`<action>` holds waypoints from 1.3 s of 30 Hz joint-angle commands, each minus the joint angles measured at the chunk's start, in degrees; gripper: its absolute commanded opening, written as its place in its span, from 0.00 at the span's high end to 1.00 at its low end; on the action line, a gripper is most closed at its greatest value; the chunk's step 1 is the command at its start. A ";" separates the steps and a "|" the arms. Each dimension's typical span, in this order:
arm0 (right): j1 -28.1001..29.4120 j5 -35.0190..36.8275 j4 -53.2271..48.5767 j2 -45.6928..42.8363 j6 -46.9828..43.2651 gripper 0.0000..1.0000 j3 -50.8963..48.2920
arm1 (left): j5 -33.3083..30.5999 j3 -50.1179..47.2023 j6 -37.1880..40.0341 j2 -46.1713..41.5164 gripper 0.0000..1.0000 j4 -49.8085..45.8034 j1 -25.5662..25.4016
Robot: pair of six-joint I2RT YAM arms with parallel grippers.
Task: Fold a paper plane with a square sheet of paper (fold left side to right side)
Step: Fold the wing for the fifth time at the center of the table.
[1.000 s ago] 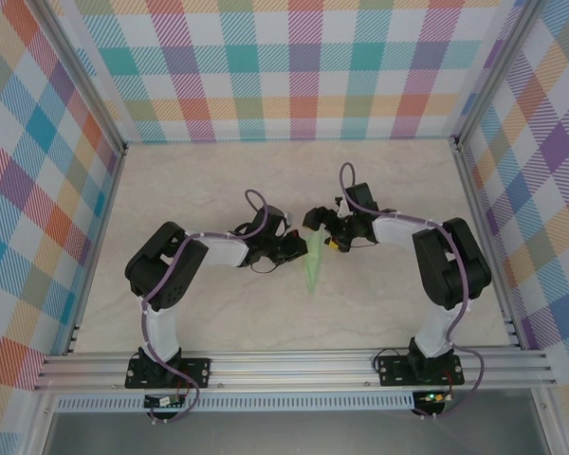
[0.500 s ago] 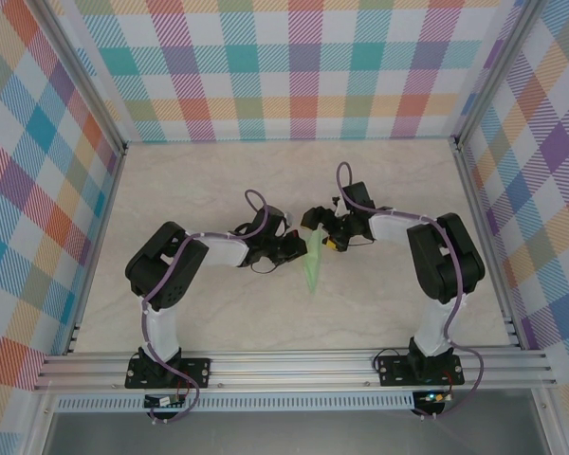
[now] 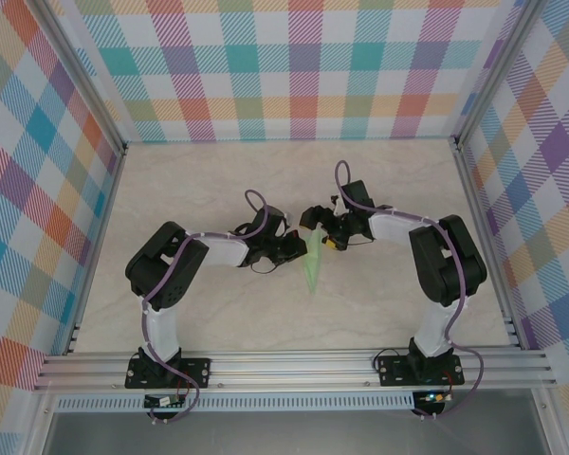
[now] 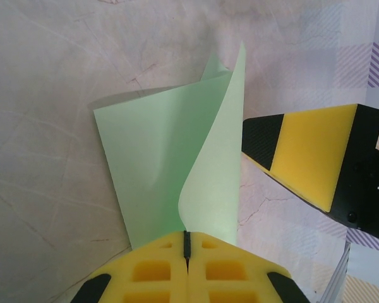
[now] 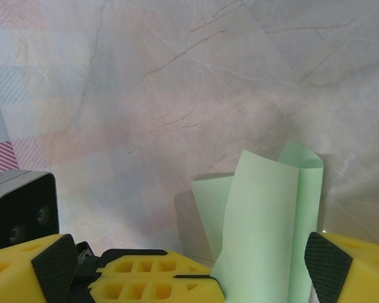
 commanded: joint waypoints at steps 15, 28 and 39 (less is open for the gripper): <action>1.04 2.33 -5.91 3.62 -1.50 0.04 2.87 | -1.95 1.26 3.37 0.79 1.00 -2.39 0.79; 1.39 2.24 -6.36 4.52 -2.15 0.03 3.12 | -1.73 2.16 3.72 1.99 1.00 -2.48 0.88; 1.52 1.54 -5.90 3.81 -2.26 0.02 3.47 | -0.65 1.33 3.30 3.27 1.00 -1.24 0.87</action>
